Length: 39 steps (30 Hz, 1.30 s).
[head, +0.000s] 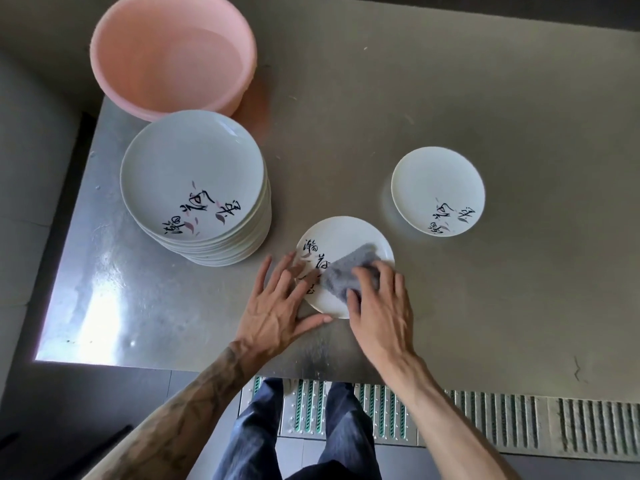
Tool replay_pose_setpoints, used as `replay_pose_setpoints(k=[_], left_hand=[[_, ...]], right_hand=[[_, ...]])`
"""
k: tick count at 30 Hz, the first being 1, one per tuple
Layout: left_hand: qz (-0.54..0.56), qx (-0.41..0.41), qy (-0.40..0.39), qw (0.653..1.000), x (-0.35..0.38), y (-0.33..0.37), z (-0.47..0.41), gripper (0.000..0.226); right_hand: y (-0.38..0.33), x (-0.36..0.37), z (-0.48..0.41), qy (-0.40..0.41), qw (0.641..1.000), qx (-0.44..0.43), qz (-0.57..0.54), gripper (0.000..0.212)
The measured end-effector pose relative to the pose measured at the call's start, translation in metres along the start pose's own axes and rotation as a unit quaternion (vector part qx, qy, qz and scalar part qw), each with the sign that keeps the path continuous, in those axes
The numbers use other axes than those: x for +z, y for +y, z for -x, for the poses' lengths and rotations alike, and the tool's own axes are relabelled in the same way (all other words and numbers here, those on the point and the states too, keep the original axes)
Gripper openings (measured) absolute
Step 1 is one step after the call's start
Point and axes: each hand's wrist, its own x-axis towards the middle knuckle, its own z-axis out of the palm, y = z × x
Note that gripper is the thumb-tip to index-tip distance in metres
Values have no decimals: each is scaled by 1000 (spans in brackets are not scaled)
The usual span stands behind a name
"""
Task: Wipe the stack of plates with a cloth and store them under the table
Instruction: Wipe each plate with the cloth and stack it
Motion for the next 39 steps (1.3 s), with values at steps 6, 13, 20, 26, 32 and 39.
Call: replay_pose_setpoints(k=[6, 13, 20, 26, 32, 39], left_hand=[[40, 33, 10, 999, -5, -8, -13, 60], [16, 9, -13, 1000, -11, -4, -19, 62], [0, -31, -58, 998, -6, -3, -18, 81], [-17, 29, -29, 999, -8, -11, -10, 74], [22, 24, 3, 999, -2, 6, -10, 69], [4, 12, -51, 999, -18, -4, -31, 69]], right_hand=[[1, -1, -14, 2, 1000, 5, 24, 42], [-1, -3, -12, -5, 1000, 4, -16, 39], [-8, 4, 2, 5, 1000, 0, 2, 45], [13, -2, -17, 4, 1000, -4, 21, 47], [-13, 5, 18, 1, 1000, 5, -5, 42], [9, -8, -19, 11, 1000, 20, -20, 21]])
